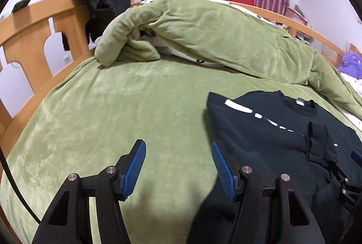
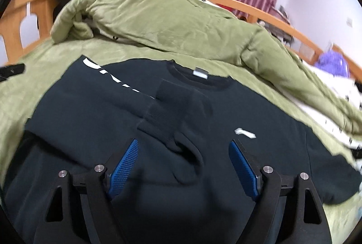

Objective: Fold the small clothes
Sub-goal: 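Move the right tool to the other sleeve cuff and close on it, then lay the held cuff across the body with the right tool, then open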

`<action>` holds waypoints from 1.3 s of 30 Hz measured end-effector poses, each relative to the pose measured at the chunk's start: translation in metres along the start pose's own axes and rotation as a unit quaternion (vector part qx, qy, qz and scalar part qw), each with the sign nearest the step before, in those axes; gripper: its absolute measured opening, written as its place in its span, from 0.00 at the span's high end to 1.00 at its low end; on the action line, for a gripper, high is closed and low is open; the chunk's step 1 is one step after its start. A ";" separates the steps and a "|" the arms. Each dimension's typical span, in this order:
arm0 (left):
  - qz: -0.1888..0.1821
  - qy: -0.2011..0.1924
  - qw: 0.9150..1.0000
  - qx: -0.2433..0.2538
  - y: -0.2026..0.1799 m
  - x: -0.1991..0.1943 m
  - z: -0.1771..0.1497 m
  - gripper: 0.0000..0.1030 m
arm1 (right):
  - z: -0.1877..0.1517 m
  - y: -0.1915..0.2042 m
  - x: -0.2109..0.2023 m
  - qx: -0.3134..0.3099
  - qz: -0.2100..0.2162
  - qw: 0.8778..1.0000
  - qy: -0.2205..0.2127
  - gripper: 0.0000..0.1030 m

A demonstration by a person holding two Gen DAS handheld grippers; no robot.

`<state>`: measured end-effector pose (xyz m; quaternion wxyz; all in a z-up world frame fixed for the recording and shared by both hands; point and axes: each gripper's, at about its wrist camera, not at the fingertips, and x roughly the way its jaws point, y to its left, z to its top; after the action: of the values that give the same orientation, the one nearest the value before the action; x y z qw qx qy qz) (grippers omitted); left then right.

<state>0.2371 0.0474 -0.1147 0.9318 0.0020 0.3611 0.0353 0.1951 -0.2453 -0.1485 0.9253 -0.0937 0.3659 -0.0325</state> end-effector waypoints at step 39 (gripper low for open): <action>0.007 0.002 1.000 0.006 0.002 0.011 0.000 0.43 | -0.031 -0.118 0.024 0.084 -0.052 0.994 0.047 0.46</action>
<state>0.2448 0.0497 -0.1218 0.9309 0.0103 0.3630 0.0395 0.1919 -0.3691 -0.1633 0.9088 -0.0333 0.3994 -0.1157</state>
